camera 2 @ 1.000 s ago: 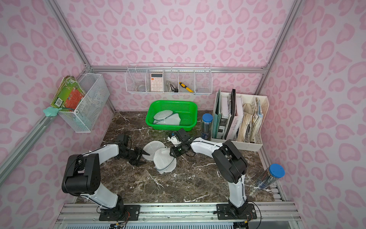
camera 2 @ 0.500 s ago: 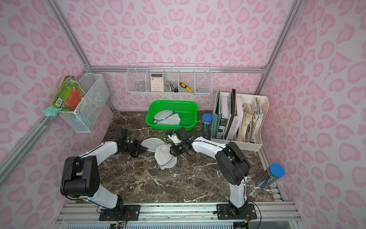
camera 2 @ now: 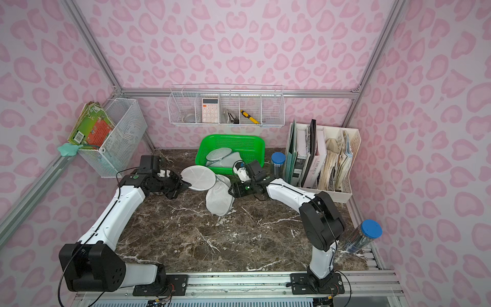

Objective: Turn the laundry bag inside out
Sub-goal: Turn over the laundry bag at the center of the board.

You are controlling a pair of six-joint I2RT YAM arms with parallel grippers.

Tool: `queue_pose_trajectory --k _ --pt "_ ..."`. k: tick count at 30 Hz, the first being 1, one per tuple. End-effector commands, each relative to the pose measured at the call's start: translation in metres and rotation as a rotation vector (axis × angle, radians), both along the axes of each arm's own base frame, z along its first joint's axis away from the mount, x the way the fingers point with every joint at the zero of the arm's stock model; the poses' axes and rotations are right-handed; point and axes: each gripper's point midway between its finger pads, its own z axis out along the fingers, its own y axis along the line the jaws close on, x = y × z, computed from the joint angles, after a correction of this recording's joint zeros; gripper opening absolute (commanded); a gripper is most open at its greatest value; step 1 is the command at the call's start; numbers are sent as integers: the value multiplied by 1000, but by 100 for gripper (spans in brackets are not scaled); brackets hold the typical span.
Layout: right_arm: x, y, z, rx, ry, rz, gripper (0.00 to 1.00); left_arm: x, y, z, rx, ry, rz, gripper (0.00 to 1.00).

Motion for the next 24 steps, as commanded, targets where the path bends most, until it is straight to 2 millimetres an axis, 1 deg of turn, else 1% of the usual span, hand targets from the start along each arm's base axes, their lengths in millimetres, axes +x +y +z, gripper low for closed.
queue_pose_trajectory --k 1,3,6,8,10,13,18,20,21,24 --pt "1 10 8 52 -13 17 73 -5 -2 11 -14 0 2 0" --pt "3 9 12 54 -27 11 74 -2 -5 26 -26 -36 -9 0" --pt "8 4 24 75 -63 -2 72 4 -9 51 -31 -100 -31 0" --pt "11 0 34 105 -91 -14 72 6 -9 58 -24 -108 -41 0" --pt "9 1 40 108 -110 2 72 4 -8 53 -14 -75 -35 0" --pt "4 7 35 92 -120 32 72 1 -9 40 -39 -8 -11 0" --pt "0 30 33 39 -200 58 74 -5 -6 29 -46 59 40 0" --pt "2 38 34 13 -234 56 75 -7 -5 32 -49 64 53 0" --pt "4 39 35 8 -239 46 75 -8 -5 34 -42 63 54 0" --pt "14 28 39 23 -233 -15 75 -11 0 48 21 31 25 0"
